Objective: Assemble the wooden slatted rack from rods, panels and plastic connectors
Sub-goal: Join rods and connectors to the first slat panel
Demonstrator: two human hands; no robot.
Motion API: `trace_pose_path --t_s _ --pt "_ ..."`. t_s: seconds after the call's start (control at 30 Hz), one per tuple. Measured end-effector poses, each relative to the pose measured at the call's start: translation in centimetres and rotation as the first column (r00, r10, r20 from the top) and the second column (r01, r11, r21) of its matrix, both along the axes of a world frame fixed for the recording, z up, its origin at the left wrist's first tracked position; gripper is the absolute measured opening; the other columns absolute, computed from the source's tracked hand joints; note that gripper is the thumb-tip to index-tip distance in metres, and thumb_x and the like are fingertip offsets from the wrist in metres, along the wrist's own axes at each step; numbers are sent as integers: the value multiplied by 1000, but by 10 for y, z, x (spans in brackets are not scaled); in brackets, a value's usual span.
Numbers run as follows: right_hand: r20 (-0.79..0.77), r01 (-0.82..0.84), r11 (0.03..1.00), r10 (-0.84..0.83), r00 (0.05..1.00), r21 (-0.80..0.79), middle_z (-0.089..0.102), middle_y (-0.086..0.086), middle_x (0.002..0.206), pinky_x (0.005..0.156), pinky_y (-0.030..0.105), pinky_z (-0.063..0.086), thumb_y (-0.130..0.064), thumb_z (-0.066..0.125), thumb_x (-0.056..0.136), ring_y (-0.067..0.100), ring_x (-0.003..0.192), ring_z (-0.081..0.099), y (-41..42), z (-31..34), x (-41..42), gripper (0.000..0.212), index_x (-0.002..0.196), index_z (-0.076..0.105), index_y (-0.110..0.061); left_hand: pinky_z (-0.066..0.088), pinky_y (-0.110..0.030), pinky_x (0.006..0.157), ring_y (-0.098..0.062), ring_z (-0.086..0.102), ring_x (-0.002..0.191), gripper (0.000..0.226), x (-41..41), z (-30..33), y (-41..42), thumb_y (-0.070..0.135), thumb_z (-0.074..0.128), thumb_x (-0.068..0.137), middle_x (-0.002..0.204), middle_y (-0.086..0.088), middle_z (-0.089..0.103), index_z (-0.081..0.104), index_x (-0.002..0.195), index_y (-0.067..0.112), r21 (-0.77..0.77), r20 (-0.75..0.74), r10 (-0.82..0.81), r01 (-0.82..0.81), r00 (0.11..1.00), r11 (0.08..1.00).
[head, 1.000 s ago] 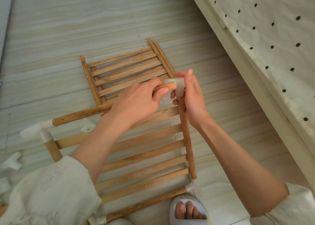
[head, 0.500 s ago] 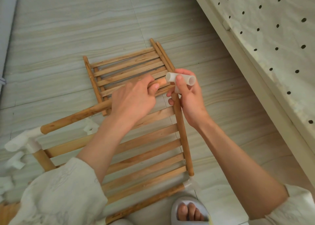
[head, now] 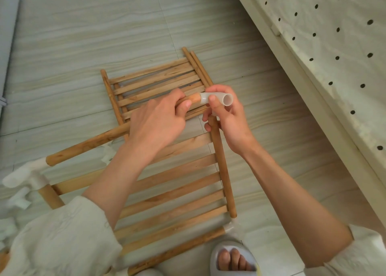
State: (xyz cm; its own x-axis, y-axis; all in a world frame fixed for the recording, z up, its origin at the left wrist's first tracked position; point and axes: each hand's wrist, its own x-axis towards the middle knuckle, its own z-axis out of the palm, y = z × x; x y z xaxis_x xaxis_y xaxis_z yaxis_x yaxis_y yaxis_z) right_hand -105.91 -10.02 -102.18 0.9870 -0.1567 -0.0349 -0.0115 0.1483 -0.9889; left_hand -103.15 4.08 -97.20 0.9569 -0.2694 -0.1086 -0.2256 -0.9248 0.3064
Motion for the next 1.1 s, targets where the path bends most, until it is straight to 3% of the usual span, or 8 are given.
trace_pose_path --t_s 0.17,0.3,0.5,0.6,0.7,0.87,1.0,1.1 --pt "6 -62 996 63 998 -59 49 3 78 45 28 41 -16 46 96 8 57 50 -3 -4 -1 11 106 49 -21 31 -30 57 -15 48 68 21 4 -1 1 41 38 99 71 11 50 57 106 32 -61 -116 -72 65 991 996" --pt "-23 -95 982 92 995 -163 47 2 69 50 31 42 -30 48 90 9 60 49 -2 -6 -1 21 110 44 -34 33 -31 64 -19 49 80 22 3 -3 1 38 39 99 86 5 54 55 112 30 -60 -163 -94 85 982 995" --pt "-33 -115 975 111 993 -189 49 -7 83 55 18 40 -31 48 86 12 65 50 7 -5 -4 23 109 45 -37 40 -37 93 -16 44 99 37 8 0 7 32 41 99 108 4 43 30 134 29 -165 -337 -101 47 936 985" --pt "-41 -106 978 100 994 -177 48 -10 87 54 11 37 -25 48 82 4 63 48 9 -2 -8 27 108 46 -33 41 -39 89 -14 44 95 37 6 1 7 29 42 99 102 7 42 29 134 28 -188 -325 -137 78 936 979" --pt "-45 -122 983 117 992 -138 48 -10 86 58 11 37 -16 49 72 -3 66 48 11 2 -10 42 111 45 -31 43 -40 74 -17 49 74 29 6 2 8 28 42 98 79 6 49 34 126 30 -214 -290 -210 151 934 965" --pt "-132 -54 993 40 990 -102 46 5 134 75 23 49 -7 53 78 18 111 57 8 -10 -22 66 141 37 -21 38 -31 70 -12 53 75 25 14 16 3 35 30 98 81 5 60 52 95 46 -308 -400 -165 37 901 951" --pt "-129 -40 968 8 992 -250 66 -2 102 73 19 49 -3 55 85 6 99 63 7 -16 -30 48 130 50 -18 39 -33 72 -18 55 93 60 14 15 -13 69 16 90 96 5 61 58 112 32 -109 -322 -140 110 937 988" --pt "-149 -22 963 -19 989 -268 69 3 96 81 37 53 -5 59 85 19 97 65 7 -19 -29 48 130 50 -19 39 -31 62 -12 53 70 67 16 19 -32 73 20 87 75 8 58 60 106 22 -133 -380 -139 95 914 987"
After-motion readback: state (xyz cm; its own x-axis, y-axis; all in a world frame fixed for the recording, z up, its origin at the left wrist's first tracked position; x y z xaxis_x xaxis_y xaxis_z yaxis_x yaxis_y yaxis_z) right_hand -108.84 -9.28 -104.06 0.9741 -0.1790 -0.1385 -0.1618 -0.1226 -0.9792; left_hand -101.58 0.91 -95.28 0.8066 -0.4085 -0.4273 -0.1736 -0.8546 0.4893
